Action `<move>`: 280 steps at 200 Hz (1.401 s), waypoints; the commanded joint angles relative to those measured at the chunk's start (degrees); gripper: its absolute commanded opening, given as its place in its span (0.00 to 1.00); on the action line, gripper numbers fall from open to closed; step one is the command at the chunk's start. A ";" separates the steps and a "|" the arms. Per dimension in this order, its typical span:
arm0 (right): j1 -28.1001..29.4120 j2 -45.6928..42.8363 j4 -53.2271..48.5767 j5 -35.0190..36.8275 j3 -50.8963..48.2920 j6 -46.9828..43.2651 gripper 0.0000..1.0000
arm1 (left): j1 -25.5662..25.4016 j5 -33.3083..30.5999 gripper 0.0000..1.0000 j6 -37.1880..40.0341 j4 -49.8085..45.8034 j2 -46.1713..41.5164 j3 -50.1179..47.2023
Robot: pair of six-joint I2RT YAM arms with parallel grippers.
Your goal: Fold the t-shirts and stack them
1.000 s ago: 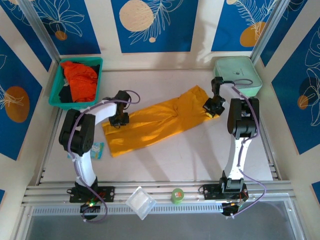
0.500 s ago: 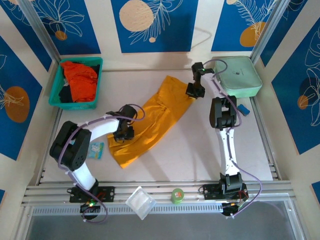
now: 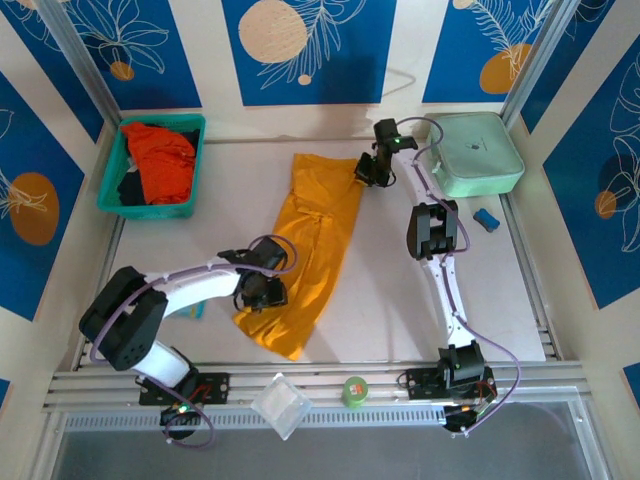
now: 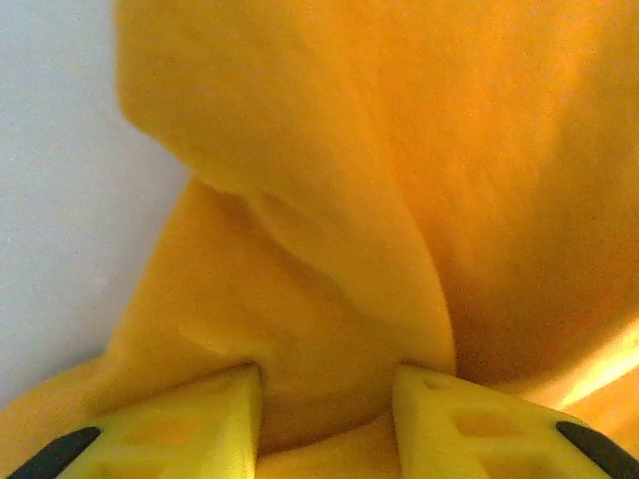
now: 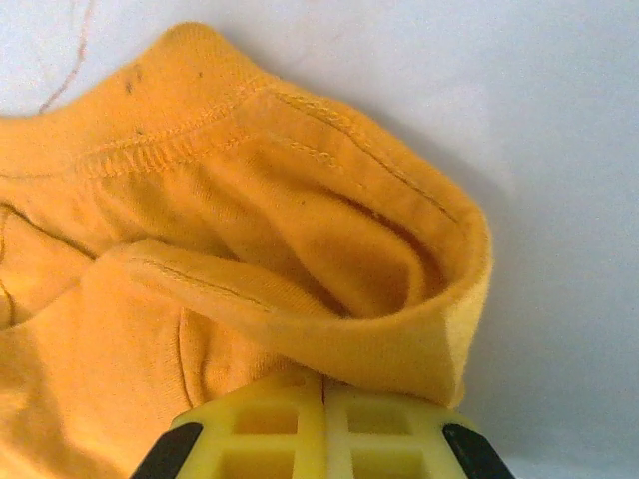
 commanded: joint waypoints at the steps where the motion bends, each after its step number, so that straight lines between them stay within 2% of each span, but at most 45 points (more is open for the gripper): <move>1: 0.27 0.32 -0.64 -3.97 2.47 2.46 0.00 | -1.32 4.67 0.42 -3.40 -3.00 -3.48 -0.04; 34: -0.11 -8.72 -3.41 0.62 -1.96 -1.32 0.00 | -1.33 -2.33 0.49 -0.80 -15.56 -11.45 7.21; 61: 1.37 -19.65 -6.65 8.31 -14.85 -3.32 0.00 | -0.75 -7.45 0.53 1.14 -21.83 -14.69 11.64; 91: 4.84 -30.96 -4.21 12.68 -36.60 -0.93 0.00 | 1.24 -6.81 0.46 1.93 -18.32 -12.41 8.76; 105: 6.16 -34.00 0.07 10.54 -44.89 0.86 0.00 | 2.00 -5.34 0.38 1.71 -14.46 -9.93 5.96; 119: 7.08 -34.04 2.84 8.14 -48.48 2.38 0.00 | 2.15 -4.23 0.32 1.71 -12.24 -7.11 3.99; 136: 7.88 -31.15 3.55 6.90 -47.44 3.21 0.00 | 2.10 -3.04 0.28 1.30 -10.09 -5.53 1.41; 175: 9.76 -23.73 0.98 7.10 -39.79 3.34 0.00 | 2.01 -3.72 0.27 -0.67 -9.92 -9.07 -4.74; 211: 10.31 -19.76 -1.20 8.79 -36.56 3.61 0.00 | 1.17 -0.02 0.27 -4.98 -4.76 -10.93 -11.81; 248: 9.04 -16.81 -3.29 10.70 -33.21 2.35 0.00 | -2.83 2.26 0.26 -10.17 2.27 -7.74 -13.43; 280: 7.10 -12.10 -5.69 11.45 -25.36 -1.42 0.00 | -7.27 5.09 0.26 -15.80 10.67 -3.24 -13.05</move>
